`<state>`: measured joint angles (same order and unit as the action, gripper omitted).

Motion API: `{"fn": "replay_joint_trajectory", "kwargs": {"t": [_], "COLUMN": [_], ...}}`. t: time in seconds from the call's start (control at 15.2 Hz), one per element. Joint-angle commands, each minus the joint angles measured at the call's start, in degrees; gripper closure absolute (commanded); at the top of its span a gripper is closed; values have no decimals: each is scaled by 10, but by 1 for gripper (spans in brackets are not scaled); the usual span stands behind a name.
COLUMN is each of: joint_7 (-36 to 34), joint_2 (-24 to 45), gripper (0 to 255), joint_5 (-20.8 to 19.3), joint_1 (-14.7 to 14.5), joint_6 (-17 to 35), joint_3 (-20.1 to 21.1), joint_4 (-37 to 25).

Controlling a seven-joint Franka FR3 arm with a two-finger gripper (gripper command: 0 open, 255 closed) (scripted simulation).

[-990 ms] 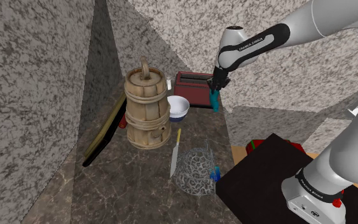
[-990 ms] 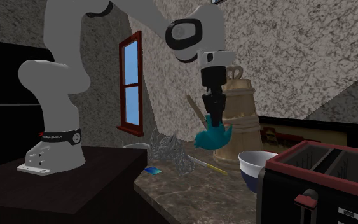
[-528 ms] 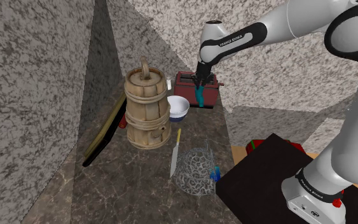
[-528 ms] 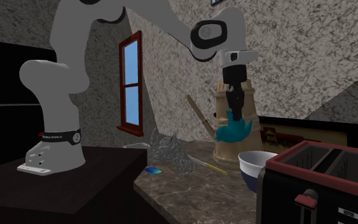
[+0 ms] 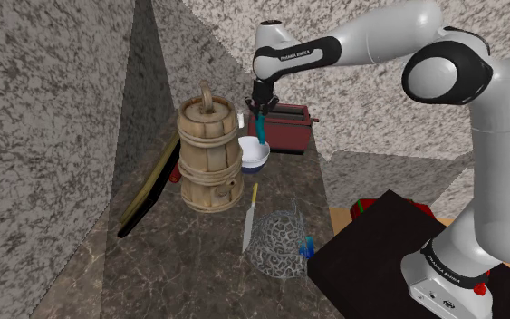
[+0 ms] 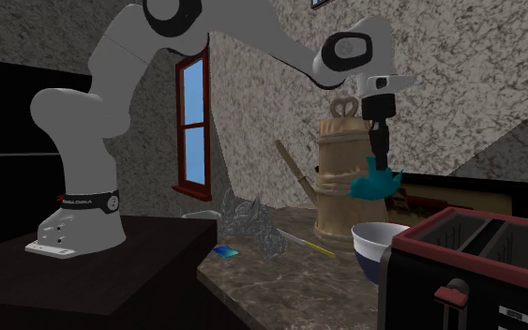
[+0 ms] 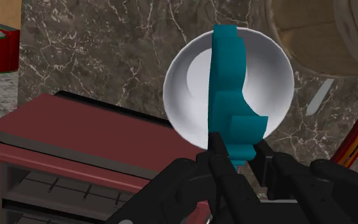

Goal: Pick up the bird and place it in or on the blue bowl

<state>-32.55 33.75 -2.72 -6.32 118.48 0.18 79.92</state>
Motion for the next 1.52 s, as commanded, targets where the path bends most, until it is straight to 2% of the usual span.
{"fn": "replay_joint_trajectory", "kwargs": {"t": [0.0,1.19,1.45], "joint_7": [-14,-19,-19], "joint_2": [71,119,125], "gripper": [255,255,255], "joint_5": [-2,-4,-4], "joint_1": [-14,-14,-14], "joint_6": [-53,53,61], "joint_3": [3,1,1], "joint_4": [-123,-65,-63]}}
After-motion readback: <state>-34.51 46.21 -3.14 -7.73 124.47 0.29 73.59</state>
